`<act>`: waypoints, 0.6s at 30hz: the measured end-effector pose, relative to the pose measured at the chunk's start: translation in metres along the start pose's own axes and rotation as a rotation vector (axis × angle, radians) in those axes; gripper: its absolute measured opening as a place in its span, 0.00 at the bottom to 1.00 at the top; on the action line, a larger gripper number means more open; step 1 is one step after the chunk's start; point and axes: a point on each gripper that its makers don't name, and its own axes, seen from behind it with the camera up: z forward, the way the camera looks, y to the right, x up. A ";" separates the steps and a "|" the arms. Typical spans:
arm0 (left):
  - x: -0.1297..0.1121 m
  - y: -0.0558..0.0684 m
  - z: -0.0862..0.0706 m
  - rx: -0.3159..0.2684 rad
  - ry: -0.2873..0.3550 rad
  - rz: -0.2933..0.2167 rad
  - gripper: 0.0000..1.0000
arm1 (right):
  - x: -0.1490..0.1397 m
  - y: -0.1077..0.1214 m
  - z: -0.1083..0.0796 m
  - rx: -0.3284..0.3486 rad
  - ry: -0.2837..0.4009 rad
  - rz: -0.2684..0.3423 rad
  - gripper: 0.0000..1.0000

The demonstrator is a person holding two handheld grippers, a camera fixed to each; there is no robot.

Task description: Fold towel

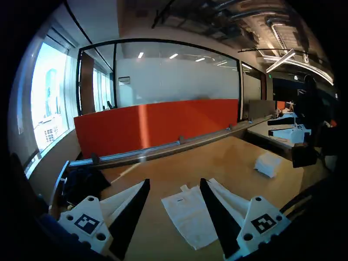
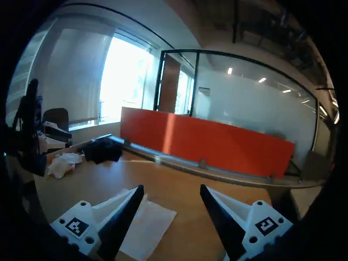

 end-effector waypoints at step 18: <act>-0.068 0.018 0.018 -0.063 -0.136 -0.003 0.84 | -0.068 -0.029 0.016 0.108 -0.159 -0.052 1.00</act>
